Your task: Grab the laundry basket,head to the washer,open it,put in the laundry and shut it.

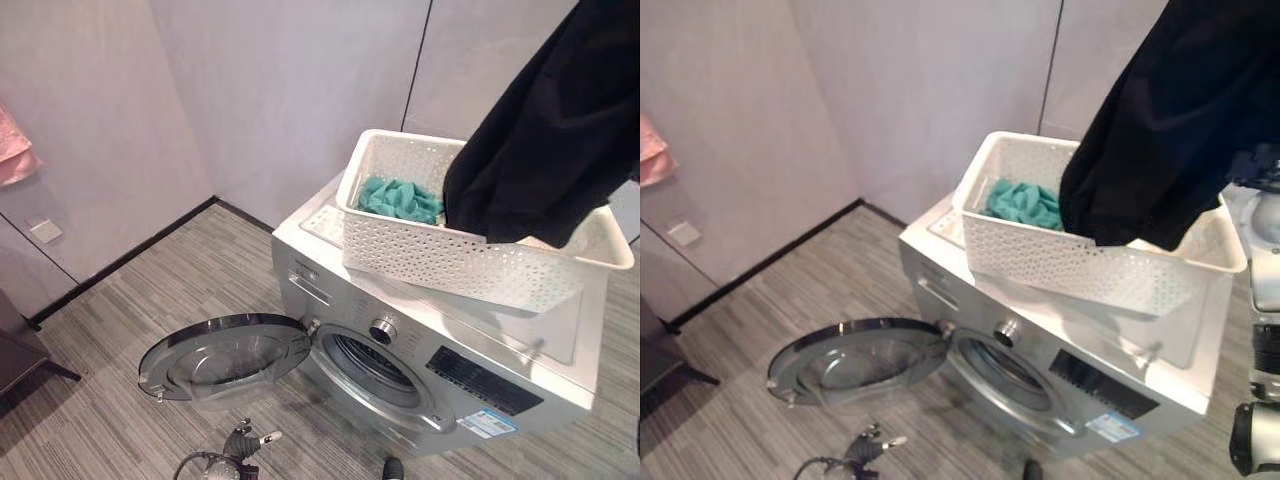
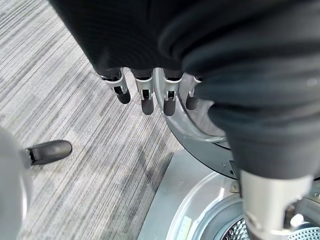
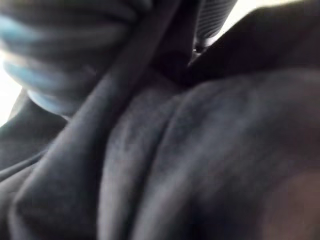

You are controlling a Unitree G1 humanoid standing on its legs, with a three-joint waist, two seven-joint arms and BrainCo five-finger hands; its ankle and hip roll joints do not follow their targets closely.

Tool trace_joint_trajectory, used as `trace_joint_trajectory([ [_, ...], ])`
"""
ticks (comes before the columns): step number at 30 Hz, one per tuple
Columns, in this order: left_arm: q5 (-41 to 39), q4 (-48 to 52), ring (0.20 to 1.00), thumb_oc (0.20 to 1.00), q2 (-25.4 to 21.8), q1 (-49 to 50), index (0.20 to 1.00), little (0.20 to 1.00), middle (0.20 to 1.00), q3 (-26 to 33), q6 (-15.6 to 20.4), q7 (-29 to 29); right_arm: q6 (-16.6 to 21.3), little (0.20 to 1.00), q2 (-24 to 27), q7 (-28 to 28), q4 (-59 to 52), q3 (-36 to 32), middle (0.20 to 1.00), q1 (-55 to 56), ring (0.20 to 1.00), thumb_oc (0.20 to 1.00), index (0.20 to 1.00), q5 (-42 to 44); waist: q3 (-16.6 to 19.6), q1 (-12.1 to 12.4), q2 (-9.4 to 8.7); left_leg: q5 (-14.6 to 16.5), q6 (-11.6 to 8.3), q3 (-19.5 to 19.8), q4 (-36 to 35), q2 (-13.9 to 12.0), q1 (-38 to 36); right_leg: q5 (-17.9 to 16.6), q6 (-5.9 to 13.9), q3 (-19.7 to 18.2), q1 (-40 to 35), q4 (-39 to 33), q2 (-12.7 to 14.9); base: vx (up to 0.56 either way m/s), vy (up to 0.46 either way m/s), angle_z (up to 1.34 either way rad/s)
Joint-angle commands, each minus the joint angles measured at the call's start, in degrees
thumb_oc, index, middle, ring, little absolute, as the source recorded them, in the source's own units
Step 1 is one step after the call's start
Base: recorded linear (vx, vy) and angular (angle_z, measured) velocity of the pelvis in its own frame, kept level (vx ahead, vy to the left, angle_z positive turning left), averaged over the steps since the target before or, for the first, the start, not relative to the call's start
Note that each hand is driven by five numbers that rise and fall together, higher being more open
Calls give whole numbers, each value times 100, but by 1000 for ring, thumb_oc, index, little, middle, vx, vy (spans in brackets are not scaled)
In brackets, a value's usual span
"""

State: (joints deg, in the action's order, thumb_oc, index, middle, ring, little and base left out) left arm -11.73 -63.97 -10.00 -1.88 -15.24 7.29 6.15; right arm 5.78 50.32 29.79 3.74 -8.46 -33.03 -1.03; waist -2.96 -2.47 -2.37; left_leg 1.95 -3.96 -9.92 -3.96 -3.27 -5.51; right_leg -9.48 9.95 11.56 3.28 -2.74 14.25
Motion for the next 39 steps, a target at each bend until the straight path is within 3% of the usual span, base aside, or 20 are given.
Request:
trace_joint_trajectory([
  [1, -14, -123, 1000, 1000, -192, -328, 1000, 1000, 1000, 110, 91, 156, 90, 200, 85, 11, 99, 214, 200, -619, 200, 200, 200, -143, -165, 228, 16, 244, 540, -110, 506, 115, 432, 1317, -176, 443, 128, 2079, -257, -161, 15, -58],
  [3, -55, -202, 1000, 1000, -260, -319, 1000, 1000, 1000, 203, 87, 180, 113, 200, -30, -14, 263, 308, 200, -705, 200, 200, 200, -74, -118, 277, 7, 105, 525, -227, 335, 113, 417, 1567, -184, 544, 19, 2463, -409, -151, -39, -65],
  [5, -55, -230, 1000, 1000, -280, -304, 1000, 1000, 1000, 230, 87, 194, 124, 200, -60, -25, 352, 349, 200, -760, 200, 200, 200, -36, -72, 302, -27, 53, 509, -244, 265, 131, 418, 1639, -206, 548, -149, 2371, -484, -76, -84, -20],
  [7, -126, -233, 1000, 1000, -283, -307, 1000, 1000, 1000, 244, 120, 229, 159, 200, -65, -17, 590, 446, 200, -861, 200, 200, 200, 90, 104, 453, -175, -61, 453, -227, 222, 162, 583, 1786, -264, 307, -550, 1822, -705, -128, -214, -2],
  [9, -174, -216, 1000, 1000, -251, -307, 1000, 1000, 1000, 250, 163, 260, 184, 200, 25, 58, 788, 553, 200, -1045, 200, 200, 200, 133, 219, 578, -259, -101, 379, -236, 270, 134, 735, 1835, -259, 151, -830, 1210, -739, -131, -262, -23],
  [13, -379, -101, 1000, 1000, -234, -359, 1000, 1000, 1000, 222, 201, 331, 228, 200, 295, 113, 1011, 881, 200, -1626, 200, 200, 200, 266, 134, 767, -389, -443, 107, -190, 528, -184, 1190, 1864, -436, -39, -1112, 504, -880, -225, -323, -25],
  [17, -368, 68, 1000, 1000, -128, -576, 1000, 1000, 1000, -18, 199, 370, 313, 200, 731, 108, 1003, 955, 200, -1787, 200, 200, 200, 424, -129, 670, -430, -1044, -277, -3, 507, -599, 1641, 2009, -646, 289, -1020, 454, -1136, -226, -210, 53],
  [18, -378, 136, 1000, 1000, -113, -631, 1000, 1000, 1000, -85, 223, 383, 320, 200, 799, 95, 985, 1020, 200, -1849, 200, 200, 200, 449, -210, 652, -494, -947, -282, 64, 636, -630, 1662, 1995, -701, 362, -967, 492, -1109, -333, -163, 110],
  [19, -407, 180, 1000, 1000, -58, -685, 1000, 1000, 1000, -137, 243, 373, 353, 200, 813, 58, 986, 1090, 200, -1847, 200, 200, 200, 532, -228, 553, -565, -629, -217, 217, 1106, -629, 1561, 1907, -770, 517, -849, 526, -1032, -250, -102, 88],
  [21, -406, 250, 1000, 1000, -33, -672, 1000, 1000, 1000, -188, 255, 353, 362, 200, 821, 57, 998, 1113, 200, -1853, 200, 200, 200, 526, -203, 499, -585, -467, -195, 229, 1362, -679, 1438, 1874, -800, 601, -789, 540, -992, -181, -22, 76],
  [22, -348, 332, 1000, 1000, 8, -591, 1000, 1000, 1000, -272, 262, 297, 399, 200, 729, 48, 1023, 1206, 200, -1965, 200, 200, 200, 495, -166, 470, -587, -190, -169, 476, 2039, -684, 1214, 1815, -843, 577, -677, 590, -970, -159, 12, 51],
  [24, -322, 347, 1000, 1000, 9, -547, 1000, 1000, 1000, -290, 266, 283, 417, 200, 661, 50, 1087, 1256, 200, -2029, 200, 200, 200, 497, -122, 444, -556, -85, -150, 643, 2204, -647, 1024, 1782, -829, 546, -624, 604, -970, -89, 93, 3],
  [25, -321, 284, 1000, 1000, 32, -480, 1000, 1000, 1000, -287, 278, 272, 414, 200, 544, 30, 1207, 1360, 200, -2151, 200, 200, 200, 519, 5, 369, -415, 94, -155, 817, 2137, -669, 466, 1787, -788, 464, -520, 676, -1036, -44, 135, -4],
  [26, -320, 283, 1000, 1000, 36, -482, 1000, 1000, 1000, -284, 279, 272, 416, 200, 545, 32, 1212, 1370, 200, -2163, 200, 200, 200, 519, 4, 365, -421, 62, -150, 813, 2105, -657, 460, 1768, -787, 465, -515, 668, -1025, -11, 184, -10],
  [28, -303, 215, 1000, 1000, 100, -458, 1000, 1000, 1000, -272, 242, 259, 379, 200, 574, 18, 1146, 1243, 200, -2041, 200, 200, 200, 511, 192, 187, -231, 210, -157, 640, 1424, -772, -119, 1750, -720, 460, -380, 766, -1063, -22, 189, -19],
  [31, -220, 182, 1000, 1000, 158, -483, 1000, 1000, 1000, -298, 182, 233, 366, 200, 624, 61, 965, 961, 200, -1753, 200, 200, 200, 476, 296, 30, -114, 155, -195, 434, 1090, -863, -205, 1720, -694, 551, -317, 845, -975, -53, 203, 9],
  [32, 4, 119, 1000, 1000, 202, -515, 1000, 1000, 1000, -394, 128, 194, 376, 200, 593, 174, 580, 511, 200, -1297, 200, 200, 200, 290, 366, -63, -48, 299, -202, 334, 762, -783, -327, 1621, -607, 647, -275, 969, -770, -76, 301, 31],
  [34, 82, 111, 1000, 1000, 199, -521, 1000, 1000, 1000, -416, 129, 195, 372, 200, 600, 196, 504, 420, 200, -1211, 200, 200, 200, 240, 372, -70, -37, 392, -182, 296, 676, -734, -369, 1569, -574, 641, -259, 974, -705, -106, 244, 46],
  [35, 257, 165, 1000, 1000, 182, -556, 1000, 1000, 1000, -507, 141, 230, 375, 200, 594, 311, 349, 291, 200, -1165, 200, 200, 200, 114, 364, -70, -1, 605, -120, 216, 519, -606, -433, 1429, -465, 624, -197, 944, -573, -119, 206, 31],
  [39, 435, 464, 1000, 1000, 112, -575, 1000, 1000, 1000, -661, 175, 311, 380, 200, 558, 636, 175, 110, 200, -1298, 200, 200, 200, -48, 343, -36, 48, 676, -37, 159, 376, -449, -478, 1214, -329, 545, -130, 880, -447, -102, 162, -7],
])
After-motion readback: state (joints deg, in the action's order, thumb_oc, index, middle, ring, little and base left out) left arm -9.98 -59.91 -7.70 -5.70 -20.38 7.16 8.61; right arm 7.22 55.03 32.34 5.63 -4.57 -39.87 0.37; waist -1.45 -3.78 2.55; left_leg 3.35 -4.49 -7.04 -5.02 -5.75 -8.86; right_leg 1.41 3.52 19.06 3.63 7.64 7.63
